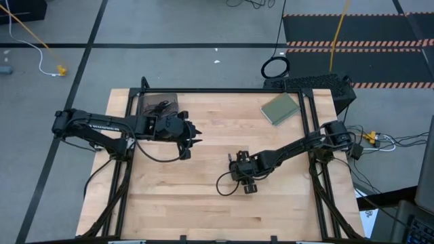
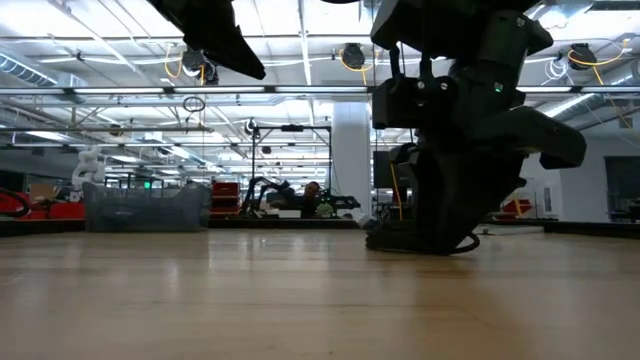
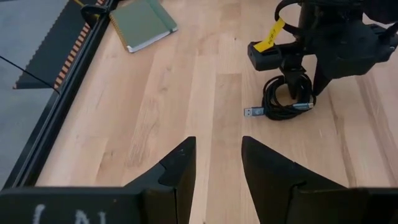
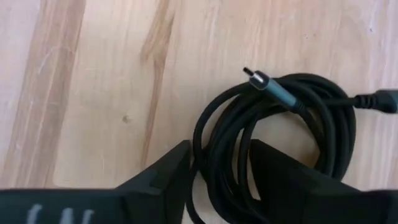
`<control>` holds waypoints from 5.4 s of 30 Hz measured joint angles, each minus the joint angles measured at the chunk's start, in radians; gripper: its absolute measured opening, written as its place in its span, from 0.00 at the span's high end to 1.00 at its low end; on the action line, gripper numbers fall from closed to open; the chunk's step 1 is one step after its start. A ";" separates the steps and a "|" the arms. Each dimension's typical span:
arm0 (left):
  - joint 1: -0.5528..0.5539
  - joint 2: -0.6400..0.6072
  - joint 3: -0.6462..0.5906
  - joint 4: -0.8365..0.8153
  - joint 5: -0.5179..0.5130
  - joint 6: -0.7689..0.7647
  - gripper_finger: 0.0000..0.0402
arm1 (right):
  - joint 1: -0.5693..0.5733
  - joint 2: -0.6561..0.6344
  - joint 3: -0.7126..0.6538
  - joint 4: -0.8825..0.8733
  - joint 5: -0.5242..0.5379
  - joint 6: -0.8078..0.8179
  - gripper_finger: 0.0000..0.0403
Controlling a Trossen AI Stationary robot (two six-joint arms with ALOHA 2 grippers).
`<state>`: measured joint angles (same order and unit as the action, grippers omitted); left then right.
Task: Pick and place USB-C Cables
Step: Put the black charger cable into the black bin
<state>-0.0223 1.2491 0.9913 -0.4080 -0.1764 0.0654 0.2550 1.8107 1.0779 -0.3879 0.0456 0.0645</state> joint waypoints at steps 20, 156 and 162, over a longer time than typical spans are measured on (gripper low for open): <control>0.000 0.000 0.000 0.002 0.000 -0.014 0.67 | -0.001 -0.032 -0.001 -0.008 0.006 -0.075 0.84; -0.148 0.471 0.001 0.877 0.013 0.874 0.77 | -0.109 -0.704 -0.343 0.386 -0.199 -0.089 0.59; -0.163 0.424 0.002 0.829 -0.041 0.875 0.77 | -0.077 -0.824 -0.343 0.308 -0.071 -0.078 0.56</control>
<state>-0.1849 1.6733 0.9936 0.4209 -0.2172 0.9406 0.1780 0.9867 0.7349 -0.0799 -0.0257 -0.0138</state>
